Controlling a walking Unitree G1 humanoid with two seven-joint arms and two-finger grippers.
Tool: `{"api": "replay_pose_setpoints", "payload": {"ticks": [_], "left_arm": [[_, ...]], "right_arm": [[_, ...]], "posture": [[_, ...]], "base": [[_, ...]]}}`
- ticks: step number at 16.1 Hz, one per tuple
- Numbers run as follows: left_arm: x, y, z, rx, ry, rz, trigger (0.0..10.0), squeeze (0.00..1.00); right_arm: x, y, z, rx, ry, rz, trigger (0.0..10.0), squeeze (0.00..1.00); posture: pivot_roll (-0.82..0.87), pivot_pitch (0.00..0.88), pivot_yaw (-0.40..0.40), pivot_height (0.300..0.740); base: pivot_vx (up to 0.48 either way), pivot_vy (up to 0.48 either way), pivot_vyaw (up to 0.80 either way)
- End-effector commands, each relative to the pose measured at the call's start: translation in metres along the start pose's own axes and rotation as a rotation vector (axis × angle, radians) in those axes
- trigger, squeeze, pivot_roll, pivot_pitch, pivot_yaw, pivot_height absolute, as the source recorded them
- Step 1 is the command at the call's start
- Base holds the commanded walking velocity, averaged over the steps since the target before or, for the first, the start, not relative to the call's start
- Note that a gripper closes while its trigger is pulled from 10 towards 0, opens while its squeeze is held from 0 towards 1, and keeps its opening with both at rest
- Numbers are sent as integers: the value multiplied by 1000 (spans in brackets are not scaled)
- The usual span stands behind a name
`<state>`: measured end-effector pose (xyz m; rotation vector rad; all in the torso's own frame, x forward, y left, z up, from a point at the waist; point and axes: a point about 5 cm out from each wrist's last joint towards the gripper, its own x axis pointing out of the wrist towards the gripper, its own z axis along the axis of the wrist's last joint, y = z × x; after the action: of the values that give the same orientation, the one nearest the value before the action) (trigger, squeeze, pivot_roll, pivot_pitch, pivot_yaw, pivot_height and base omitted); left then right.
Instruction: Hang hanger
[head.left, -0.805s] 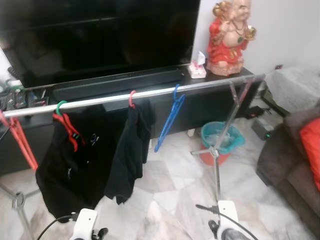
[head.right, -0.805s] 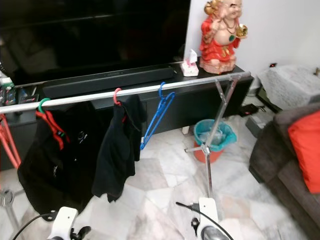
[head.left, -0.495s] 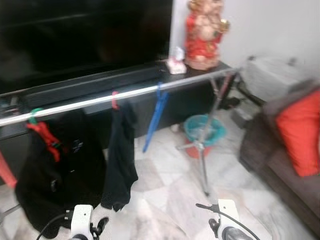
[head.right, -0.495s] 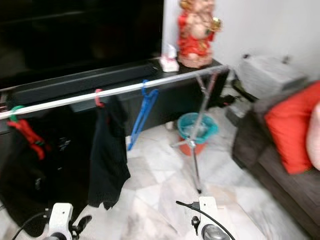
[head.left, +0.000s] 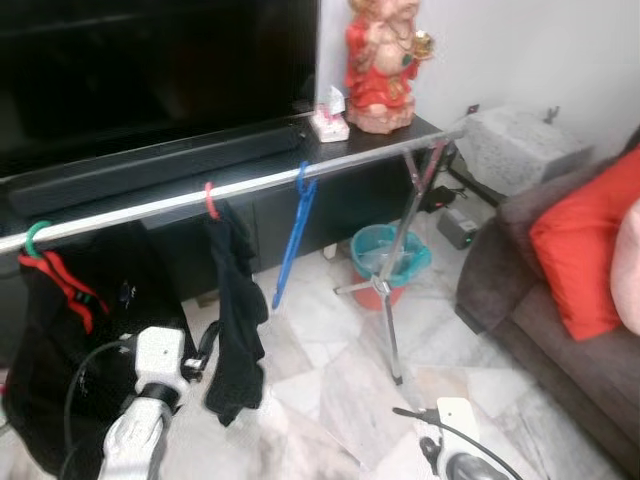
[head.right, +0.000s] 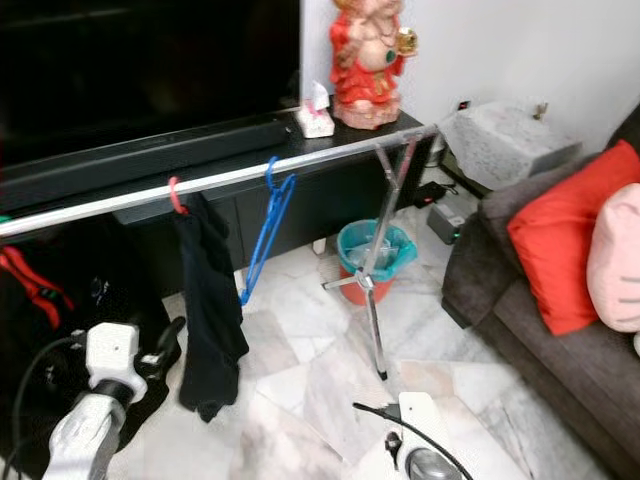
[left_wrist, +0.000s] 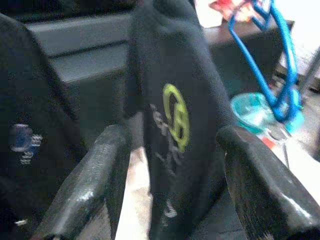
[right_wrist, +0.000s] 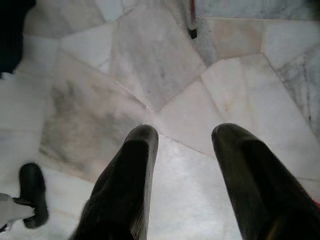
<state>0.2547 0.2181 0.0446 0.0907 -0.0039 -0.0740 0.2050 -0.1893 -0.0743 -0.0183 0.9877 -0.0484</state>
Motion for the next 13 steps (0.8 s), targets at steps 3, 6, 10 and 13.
{"api": "replay_pose_setpoints", "payload": {"ticks": [3, 6, 10, 13], "left_arm": [[0, 1, 30, 14, -79, 30, 10000, 0], [14, -5, 50, 21, -81, -11, 10000, 0], [41, -17, 55, 50, 27, -25, 10000, 1000], [45, -18, 55, 32, 17, -10, 10000, 965]], "right_arm": [[0, -2, 0, 5, 1, -6, 10000, 0], [0, -2, 0, 1, 0, -7, 10000, 0], [0, -2, 1, -1, -2, -7, 10000, 0], [0, -1, 1, 12, -9, -12, 10000, 0]], "posture": [[100, 0, -50, 740], [103, 0, -54, 740], [107, 0, -58, 740], [85, 0, -49, 740]], "base": [[0, 0, 0], [0, 0, 0], [0, 0, 0], [0, 0, 0]]}}
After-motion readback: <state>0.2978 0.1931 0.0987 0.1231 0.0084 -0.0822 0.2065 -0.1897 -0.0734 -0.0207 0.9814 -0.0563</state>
